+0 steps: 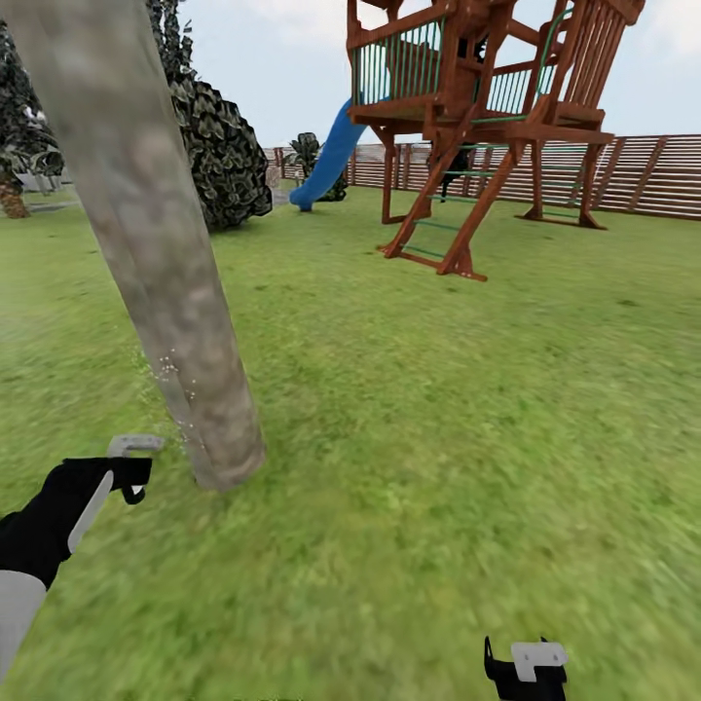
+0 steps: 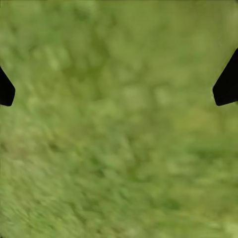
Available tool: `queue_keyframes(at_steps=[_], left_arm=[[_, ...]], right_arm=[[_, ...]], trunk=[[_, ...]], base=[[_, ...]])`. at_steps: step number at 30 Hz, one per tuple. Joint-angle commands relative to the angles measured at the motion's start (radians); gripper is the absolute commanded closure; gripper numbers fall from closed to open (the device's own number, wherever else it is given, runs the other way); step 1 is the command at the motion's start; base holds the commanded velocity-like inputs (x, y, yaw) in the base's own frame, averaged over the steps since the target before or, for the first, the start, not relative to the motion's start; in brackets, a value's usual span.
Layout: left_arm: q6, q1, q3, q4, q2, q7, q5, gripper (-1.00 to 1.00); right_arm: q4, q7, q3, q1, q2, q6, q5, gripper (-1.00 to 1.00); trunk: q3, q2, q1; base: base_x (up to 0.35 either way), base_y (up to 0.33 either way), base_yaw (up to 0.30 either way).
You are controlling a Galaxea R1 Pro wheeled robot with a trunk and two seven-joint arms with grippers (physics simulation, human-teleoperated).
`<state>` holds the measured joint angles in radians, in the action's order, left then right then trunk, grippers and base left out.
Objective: In the garden, pick up the pesticide atomizer on the floor and spray pesticide onto both trees until each tree trunk is fully covered.
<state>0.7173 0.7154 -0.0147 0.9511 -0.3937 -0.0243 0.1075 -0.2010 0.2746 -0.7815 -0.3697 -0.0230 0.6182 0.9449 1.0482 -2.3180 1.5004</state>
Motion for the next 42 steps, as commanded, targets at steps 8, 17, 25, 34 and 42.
queue_keyframes(at_steps=[8, 17, 25, 34, 42], left_arm=[[0.002, 0.000, 0.000, 0.011, 0.024, 0.000, -0.010, 1.00], [-0.001, -0.005, 0.001, -0.002, 0.022, 0.001, -0.010, 1.00], [-0.002, -0.056, 0.002, 0.001, 0.027, 0.003, -0.009, 1.00], [-0.151, -0.136, 0.027, -0.093, 0.025, 0.007, -0.003, 1.00], [-0.302, -0.145, 0.136, -0.212, 0.040, 0.037, 0.001, 1.00]], right_arm=[[-0.002, 0.001, -0.001, 0.000, 0.001, 0.000, -0.001, -1.00], [0.000, 0.001, -0.001, 0.000, 0.000, 0.000, 0.000, -1.00], [0.000, 0.000, -0.001, 0.000, 0.000, 0.000, 0.000, -1.00], [0.000, 0.000, -0.001, 0.000, 0.000, 0.000, 0.000, -1.00], [0.000, 0.000, 0.001, 0.000, -0.001, 0.000, 0.002, -1.00]], trunk=[[0.000, 0.000, 0.000], [0.000, 0.000, 0.000], [0.000, 0.000, 0.000], [0.000, 0.000, 0.000], [0.000, 0.000, 0.000]], base=[[0.088, 0.000, 0.041], [0.246, 0.000, 0.040], [0.006, -0.073, 0.150], [0.014, -0.270, 0.023], [0.150, -0.241, 0.242]])
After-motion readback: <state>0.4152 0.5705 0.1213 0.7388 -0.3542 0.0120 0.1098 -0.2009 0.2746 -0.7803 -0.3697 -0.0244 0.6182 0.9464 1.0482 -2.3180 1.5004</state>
